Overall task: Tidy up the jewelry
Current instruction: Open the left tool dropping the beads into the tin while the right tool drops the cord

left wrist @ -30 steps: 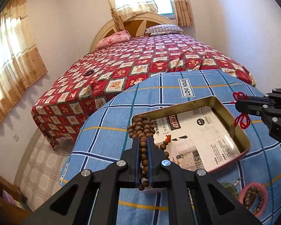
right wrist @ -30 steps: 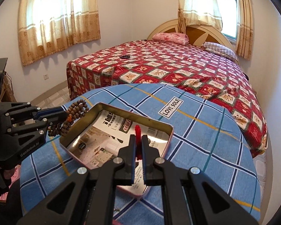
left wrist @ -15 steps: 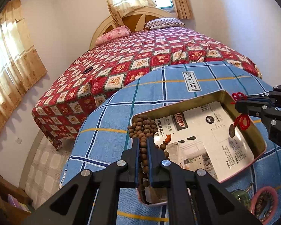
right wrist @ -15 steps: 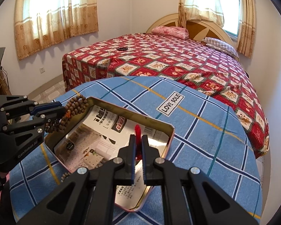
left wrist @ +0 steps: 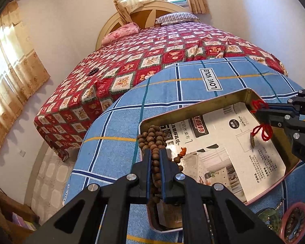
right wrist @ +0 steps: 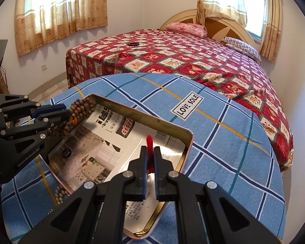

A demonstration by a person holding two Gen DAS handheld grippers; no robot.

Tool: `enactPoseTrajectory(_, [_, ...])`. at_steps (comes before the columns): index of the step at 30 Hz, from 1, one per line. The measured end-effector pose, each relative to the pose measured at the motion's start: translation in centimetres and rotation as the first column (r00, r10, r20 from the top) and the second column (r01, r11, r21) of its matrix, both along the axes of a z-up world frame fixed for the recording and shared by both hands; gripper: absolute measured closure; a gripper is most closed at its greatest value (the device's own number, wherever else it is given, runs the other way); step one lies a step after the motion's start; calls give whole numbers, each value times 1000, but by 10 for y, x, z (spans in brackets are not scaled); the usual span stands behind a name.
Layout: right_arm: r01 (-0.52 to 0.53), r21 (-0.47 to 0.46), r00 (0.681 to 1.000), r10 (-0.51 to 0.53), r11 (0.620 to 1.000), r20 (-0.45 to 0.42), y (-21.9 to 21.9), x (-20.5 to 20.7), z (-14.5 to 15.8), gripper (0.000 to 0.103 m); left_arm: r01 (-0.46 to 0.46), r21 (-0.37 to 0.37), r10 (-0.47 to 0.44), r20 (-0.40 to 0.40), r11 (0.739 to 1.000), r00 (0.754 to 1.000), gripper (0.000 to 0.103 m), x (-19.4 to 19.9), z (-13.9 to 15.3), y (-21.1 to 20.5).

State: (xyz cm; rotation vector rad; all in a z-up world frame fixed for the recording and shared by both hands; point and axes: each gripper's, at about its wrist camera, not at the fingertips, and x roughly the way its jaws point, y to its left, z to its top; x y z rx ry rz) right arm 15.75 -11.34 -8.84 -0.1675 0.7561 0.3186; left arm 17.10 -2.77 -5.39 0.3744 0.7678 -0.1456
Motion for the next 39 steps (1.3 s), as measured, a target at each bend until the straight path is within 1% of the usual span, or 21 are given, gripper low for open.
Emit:
enactPoseTrajectory(9, [5,-27,1000,-5,1000,-8,1,3,-8,95,0,4,0,-10,1000,1000,96,3,-5,1])
enactPoseTrajectory(11, [13,-30,1000,-14,999,-7,0,4,-9,94,10,18,-10,-15,1000,1000,95,2,-7,-2])
enactPoseTrajectory(13, [18,-25,1000,-18,1000,-10,-2,4,-10,88,-9,37,10,-19,999,1000,95,3,-9,-2])
enactPoseTrajectory(14, [23,-27,1000,-23,999,-9,-3,4,-11,74,-10,33,10,-19,999,1000,95,3,-8,-1])
enactPoseTrajectory(15, [30,-27,1000,-30,999,-4,-3,3,-11,62,-14,28,14,-17,1000,1000,94,3,-8,0])
enactPoseTrajectory(16, [28,-17,1000,-28,999,1,-4,2,-11,61,-30,36,30,-13,999,999,88,3,-7,1])
enactPoseTrajectory(17, [28,-17,1000,-28,999,2,-4,1,-10,60,-36,39,37,-10,999,999,74,3,-6,2])
enactPoseTrajectory(18, [30,-20,1000,-29,999,5,-3,1,-10,60,-46,45,46,1,998,999,62,2,-5,3])
enactPoseTrajectory(19, [31,-22,999,-30,999,10,-3,0,-10,59,-55,50,54,17,997,998,38,1,-4,4])
enactPoseTrajectory(20, [30,-22,999,-30,999,17,-3,-2,-9,56,-61,54,59,37,997,998,27,-1,-2,5])
enactPoseTrajectory(21, [30,-22,999,-30,999,20,-2,-2,-8,52,-57,53,54,58,997,997,26,-5,0,6])
enactPoseTrajectory(24, [44,-25,998,-43,999,39,-3,-8,-5,43,-57,52,55,49,997,997,26,-6,1,8])
enactPoseTrajectory(28, [56,-20,998,-56,998,38,-6,-11,-3,43,-70,59,68,44,996,997,26,-7,0,12])
enactPoseTrajectory(31, [62,-23,997,-61,998,42,-8,-16,-2,38,-76,53,74,43,996,996,26,-10,0,14])
enactPoseTrajectory(36, [68,-11,997,-68,998,46,-11,-26,-1,37,-80,43,78,44,996,996,26,-17,2,14])
enactPoseTrajectory(39, [74,2,996,-74,997,47,-13,-33,0,34,-82,38,80,44,996,996,26,-23,4,13])
